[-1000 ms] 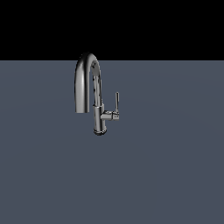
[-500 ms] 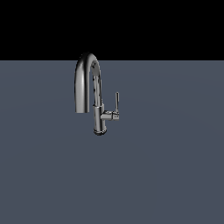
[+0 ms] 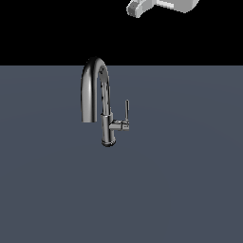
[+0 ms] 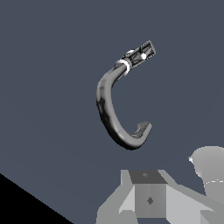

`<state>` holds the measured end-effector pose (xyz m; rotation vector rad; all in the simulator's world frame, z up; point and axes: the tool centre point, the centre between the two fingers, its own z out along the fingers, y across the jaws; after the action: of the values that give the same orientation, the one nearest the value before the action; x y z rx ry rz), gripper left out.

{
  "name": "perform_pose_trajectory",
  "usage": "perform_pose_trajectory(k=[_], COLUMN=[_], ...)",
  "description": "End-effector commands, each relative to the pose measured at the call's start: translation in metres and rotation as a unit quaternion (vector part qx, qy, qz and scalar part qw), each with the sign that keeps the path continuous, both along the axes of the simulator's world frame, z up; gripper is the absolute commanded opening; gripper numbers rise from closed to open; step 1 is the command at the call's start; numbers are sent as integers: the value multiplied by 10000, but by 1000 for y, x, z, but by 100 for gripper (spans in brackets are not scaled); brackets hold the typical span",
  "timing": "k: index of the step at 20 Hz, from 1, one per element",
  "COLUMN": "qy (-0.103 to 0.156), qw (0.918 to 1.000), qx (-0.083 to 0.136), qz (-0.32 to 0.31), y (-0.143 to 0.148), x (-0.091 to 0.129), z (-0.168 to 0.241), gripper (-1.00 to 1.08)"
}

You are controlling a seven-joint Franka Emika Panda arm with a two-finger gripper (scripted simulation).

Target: Turn on the faucet by rotating a designated handle.

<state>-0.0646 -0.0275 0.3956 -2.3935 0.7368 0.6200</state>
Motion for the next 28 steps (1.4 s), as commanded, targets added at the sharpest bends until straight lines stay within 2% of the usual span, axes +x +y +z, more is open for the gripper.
perform_pose_trajectory(k=[1,7,13,18,23,28], qy=[226,797,1381,1869,2341,2704], qw=[9991,9889,9664,9377,9007,8654], qx=[259,911,1576,2128,2658,3063], qz=[-246,-861,-1489,-2012,-2517,-2902], y=[-3,-10,-15,-15,-12,-7], x=[12,38,60,73,83,88], z=[-14,-51,-93,-131,-170,-202], gripper=[-100,-100,-100,-100,-100,-100])
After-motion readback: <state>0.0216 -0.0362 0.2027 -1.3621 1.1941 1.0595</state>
